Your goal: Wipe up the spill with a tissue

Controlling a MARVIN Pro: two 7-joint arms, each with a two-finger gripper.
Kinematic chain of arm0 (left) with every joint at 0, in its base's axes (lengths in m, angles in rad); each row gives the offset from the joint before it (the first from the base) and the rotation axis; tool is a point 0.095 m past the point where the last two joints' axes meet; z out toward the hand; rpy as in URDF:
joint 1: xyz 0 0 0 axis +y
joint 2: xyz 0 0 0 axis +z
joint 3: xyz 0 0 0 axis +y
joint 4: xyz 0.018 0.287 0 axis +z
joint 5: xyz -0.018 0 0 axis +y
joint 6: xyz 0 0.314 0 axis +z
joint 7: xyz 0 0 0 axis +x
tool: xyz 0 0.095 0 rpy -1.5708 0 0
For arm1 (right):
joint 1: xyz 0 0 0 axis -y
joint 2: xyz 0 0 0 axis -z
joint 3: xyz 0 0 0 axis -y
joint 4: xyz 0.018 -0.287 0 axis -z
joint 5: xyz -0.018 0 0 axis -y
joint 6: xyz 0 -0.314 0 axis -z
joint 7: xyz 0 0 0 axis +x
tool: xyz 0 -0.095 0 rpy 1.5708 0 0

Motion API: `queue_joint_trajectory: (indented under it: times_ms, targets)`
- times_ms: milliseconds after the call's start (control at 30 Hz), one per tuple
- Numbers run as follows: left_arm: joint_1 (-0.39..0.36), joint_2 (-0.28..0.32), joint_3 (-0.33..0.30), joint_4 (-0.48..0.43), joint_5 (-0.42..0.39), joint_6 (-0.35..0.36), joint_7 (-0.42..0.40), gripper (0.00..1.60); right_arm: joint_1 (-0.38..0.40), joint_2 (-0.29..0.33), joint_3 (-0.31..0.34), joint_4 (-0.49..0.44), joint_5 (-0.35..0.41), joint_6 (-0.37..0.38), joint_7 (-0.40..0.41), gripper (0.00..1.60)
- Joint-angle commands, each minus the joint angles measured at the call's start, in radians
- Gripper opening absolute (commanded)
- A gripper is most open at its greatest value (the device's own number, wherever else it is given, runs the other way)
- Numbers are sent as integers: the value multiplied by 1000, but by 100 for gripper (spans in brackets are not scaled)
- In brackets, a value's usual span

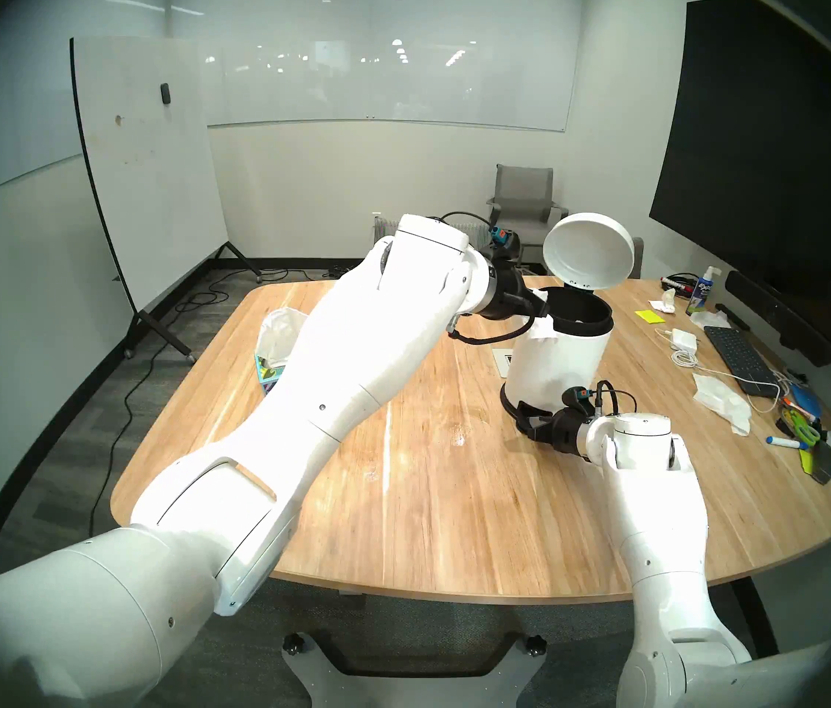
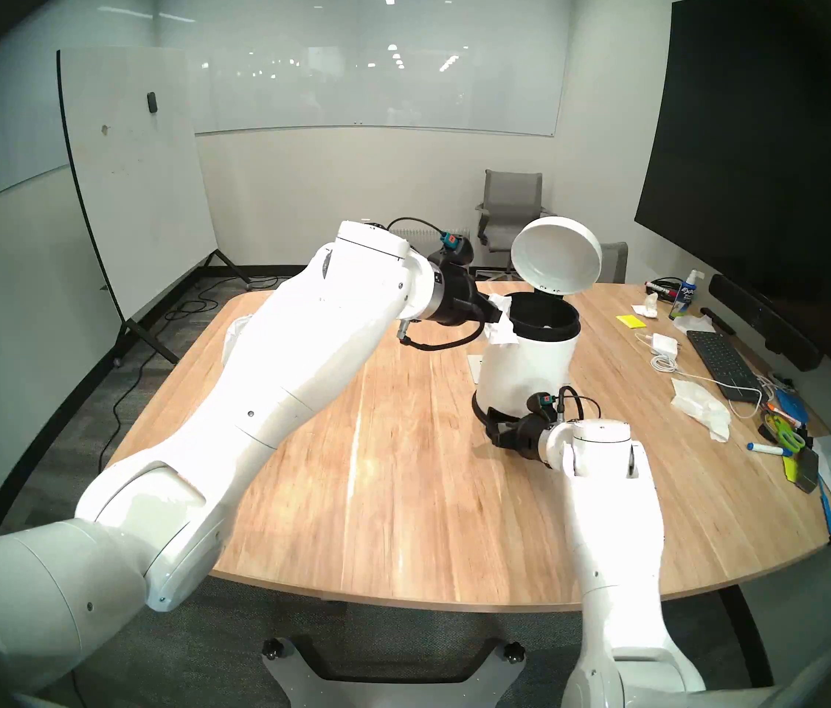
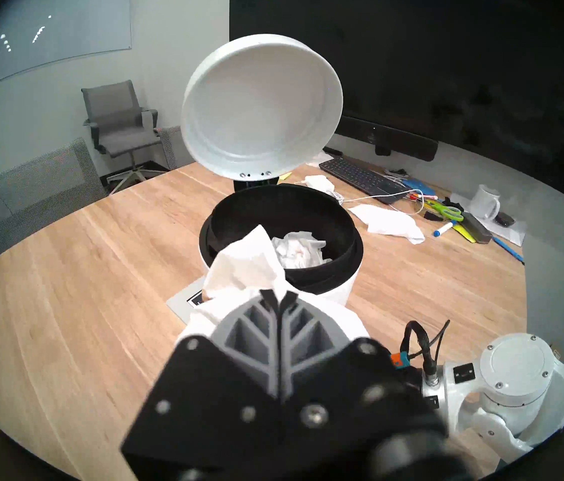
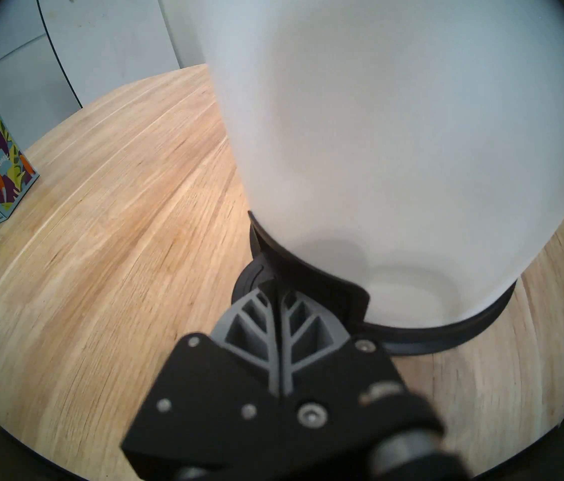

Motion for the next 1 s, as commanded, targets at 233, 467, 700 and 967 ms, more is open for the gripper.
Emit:
queue_joint_trajectory:
  times_ms: [233, 467, 700, 967]
  targets:
    - [-176, -159, -11, 145, 6, -25, 28, 0, -23, -2, 2, 23, -3, 11, -2, 0]
    - [-212, -185, -17, 184, 1, -27, 27, 0, -22, -2, 2, 24, -3, 12, -2, 0]
    - [-245, -207, -21, 221, -8, -29, 25, 0, -22, -2, 2, 24, -3, 13, -3, 0]
    - [-263, -224, -18, 276, -7, -48, 20, 0, -21, -2, 1, 26, -4, 15, -3, 0]
